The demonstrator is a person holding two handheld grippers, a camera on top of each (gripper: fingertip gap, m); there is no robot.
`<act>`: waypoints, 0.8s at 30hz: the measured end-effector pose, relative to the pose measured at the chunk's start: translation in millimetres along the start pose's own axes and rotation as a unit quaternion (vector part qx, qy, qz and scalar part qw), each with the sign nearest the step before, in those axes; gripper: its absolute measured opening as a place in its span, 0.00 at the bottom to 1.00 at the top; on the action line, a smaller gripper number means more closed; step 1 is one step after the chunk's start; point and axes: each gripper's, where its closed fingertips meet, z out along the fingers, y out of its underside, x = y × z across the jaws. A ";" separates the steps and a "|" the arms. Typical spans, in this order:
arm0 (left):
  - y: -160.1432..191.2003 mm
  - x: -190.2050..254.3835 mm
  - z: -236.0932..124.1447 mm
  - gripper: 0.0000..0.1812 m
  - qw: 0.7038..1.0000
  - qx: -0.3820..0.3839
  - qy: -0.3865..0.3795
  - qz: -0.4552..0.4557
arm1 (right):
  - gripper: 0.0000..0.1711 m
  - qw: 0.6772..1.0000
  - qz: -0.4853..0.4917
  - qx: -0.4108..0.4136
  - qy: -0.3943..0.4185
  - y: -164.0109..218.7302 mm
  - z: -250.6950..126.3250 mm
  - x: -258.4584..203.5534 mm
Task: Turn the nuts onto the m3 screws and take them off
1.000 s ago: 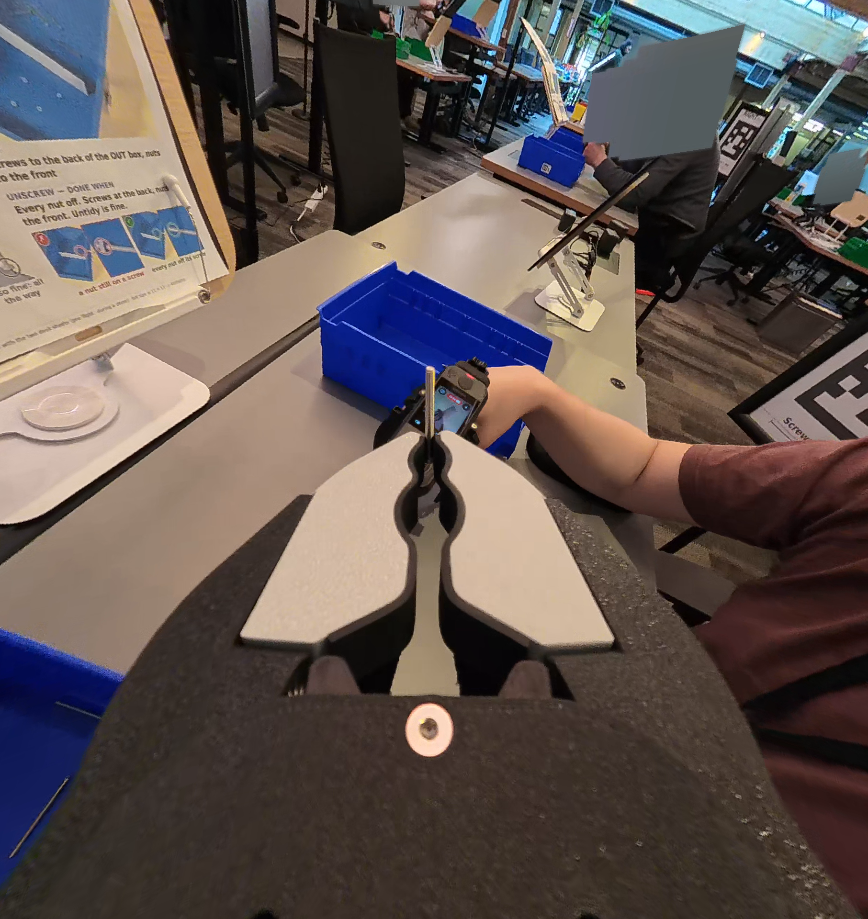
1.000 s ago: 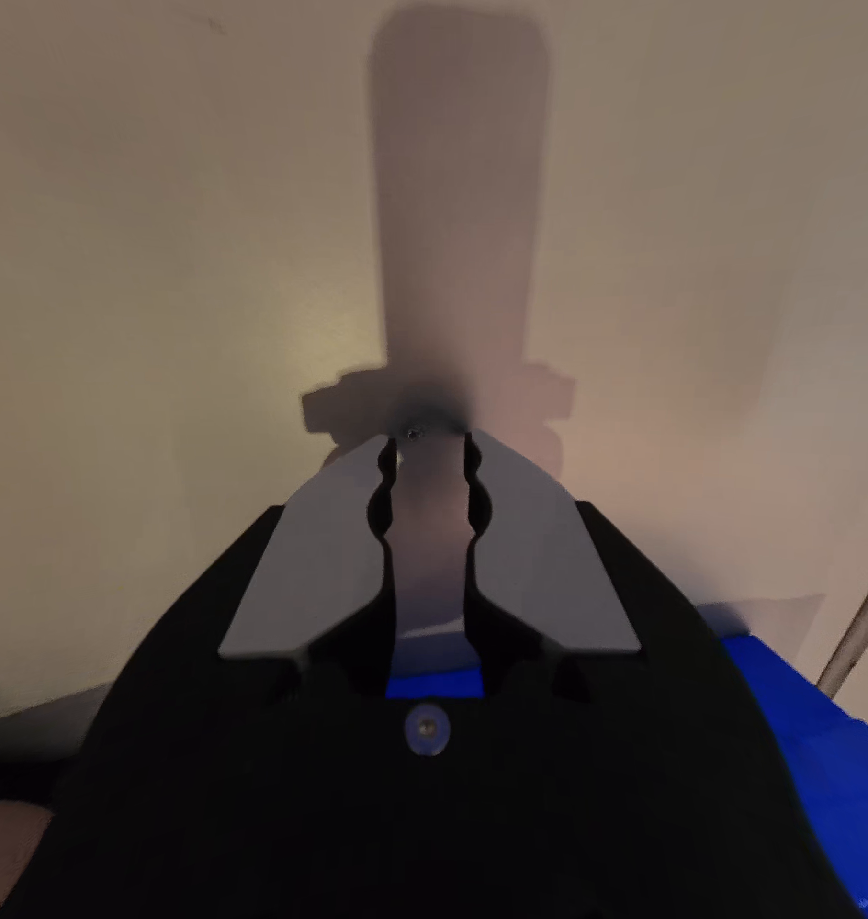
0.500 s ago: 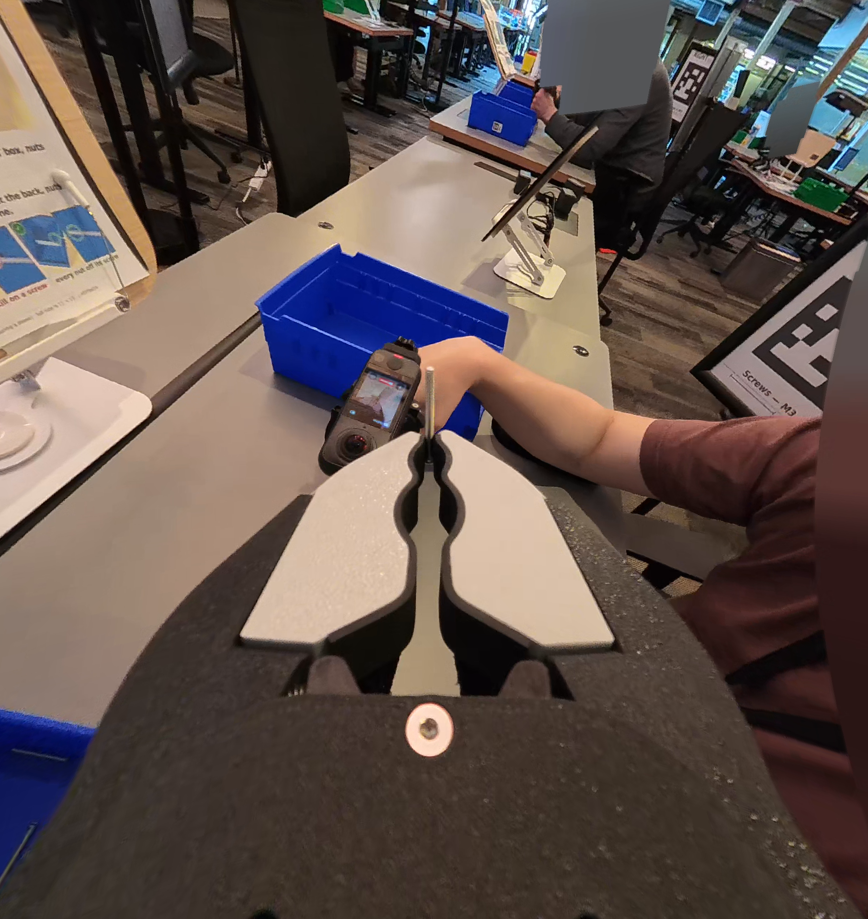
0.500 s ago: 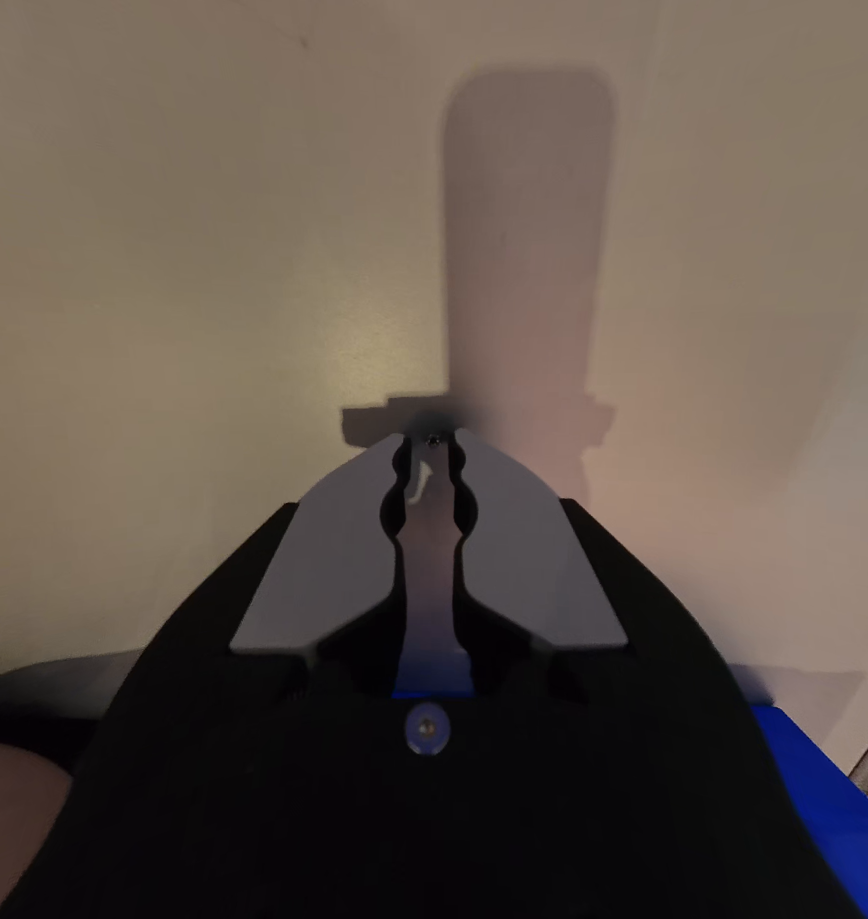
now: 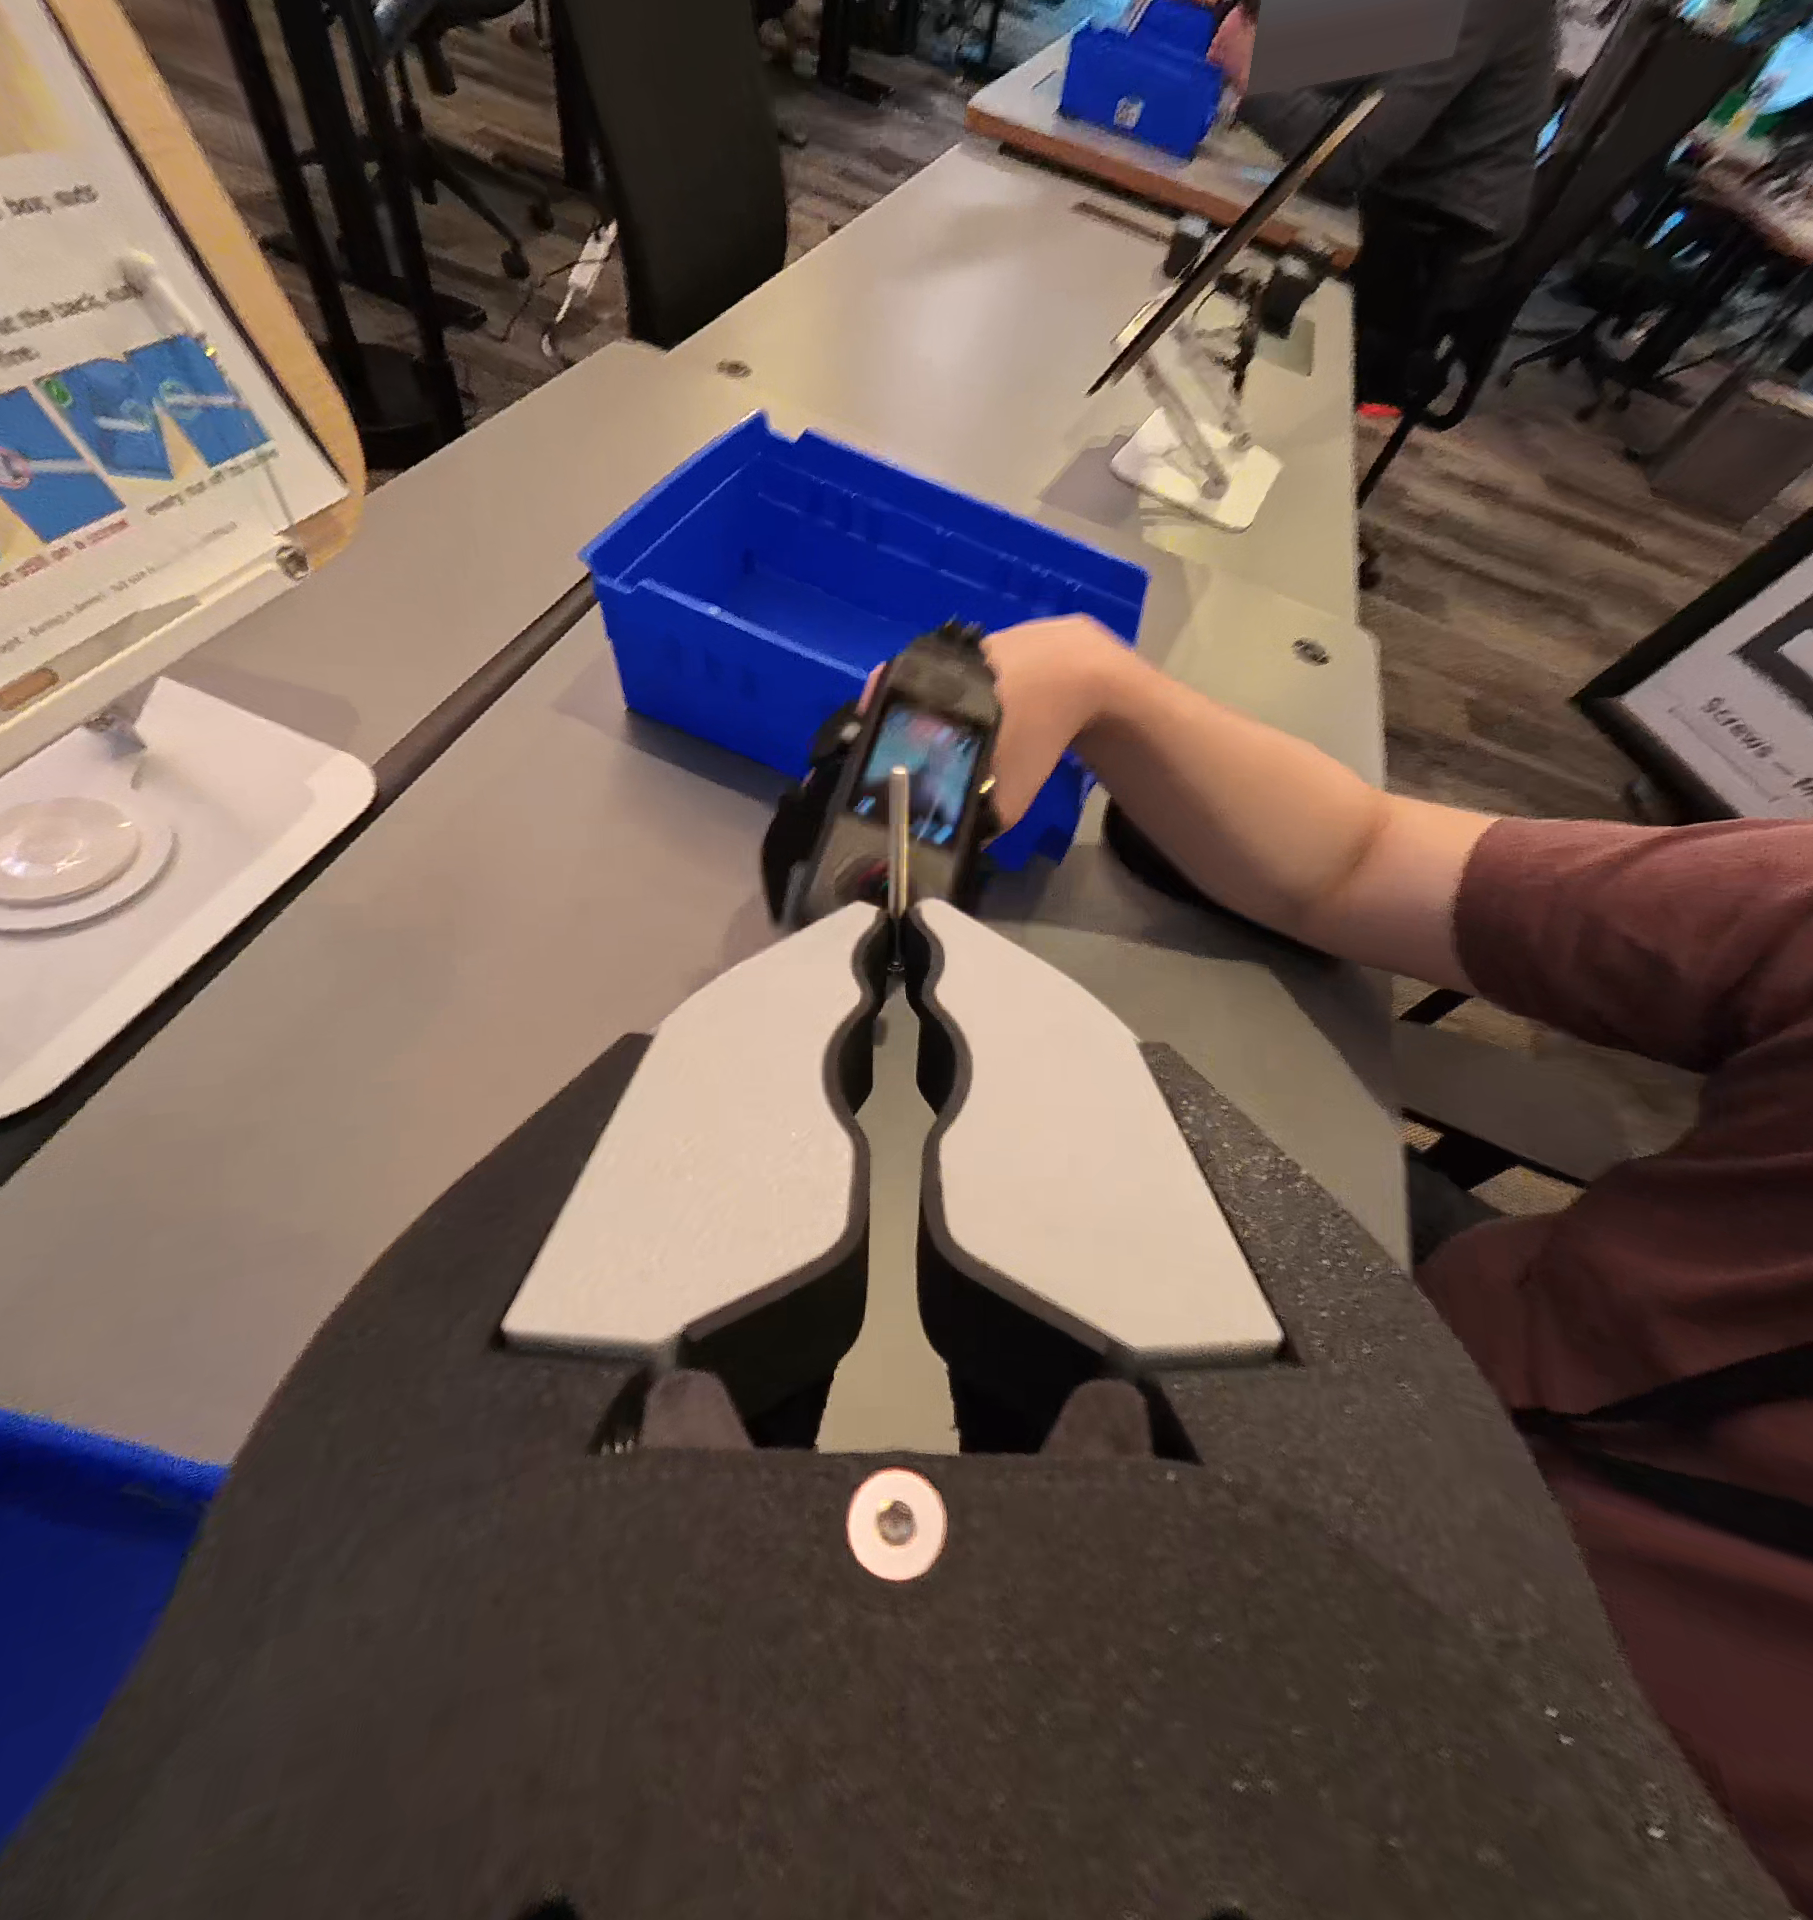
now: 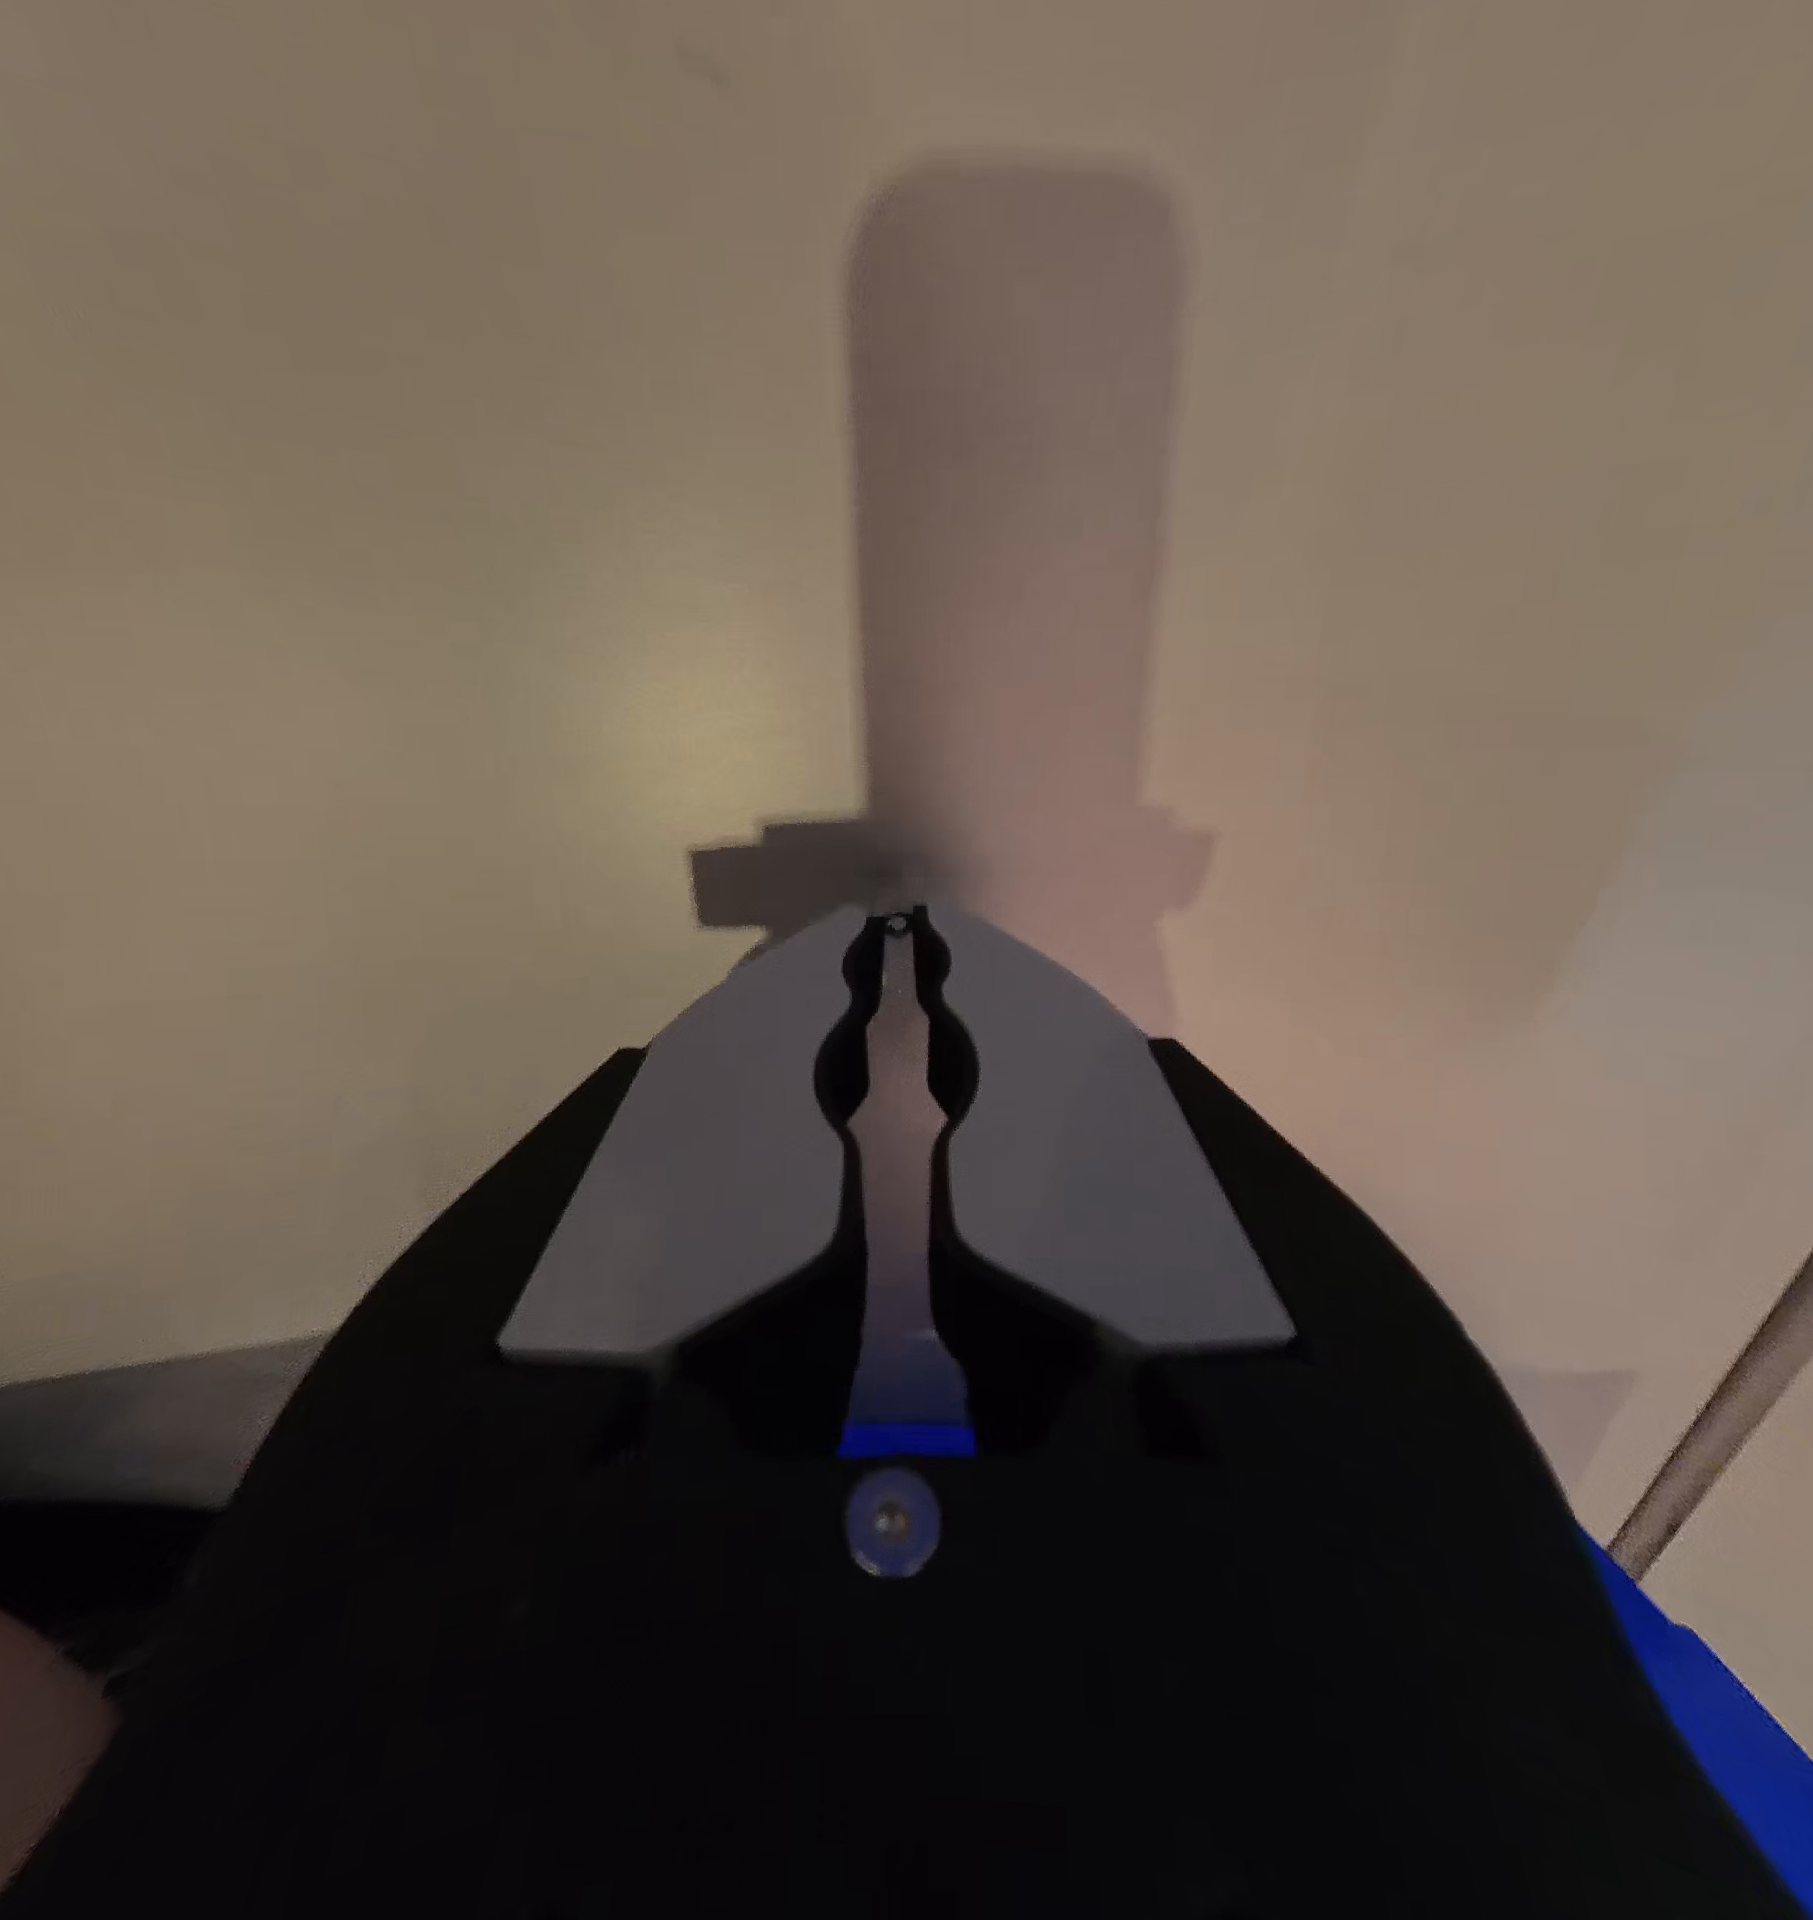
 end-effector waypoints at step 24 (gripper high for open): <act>73.4 17.8 89.3 0.01 0.966 -0.211 0.018 0.145 | 0.04 0.920 -0.030 0.386 0.066 -64.2 -187.9 -28.7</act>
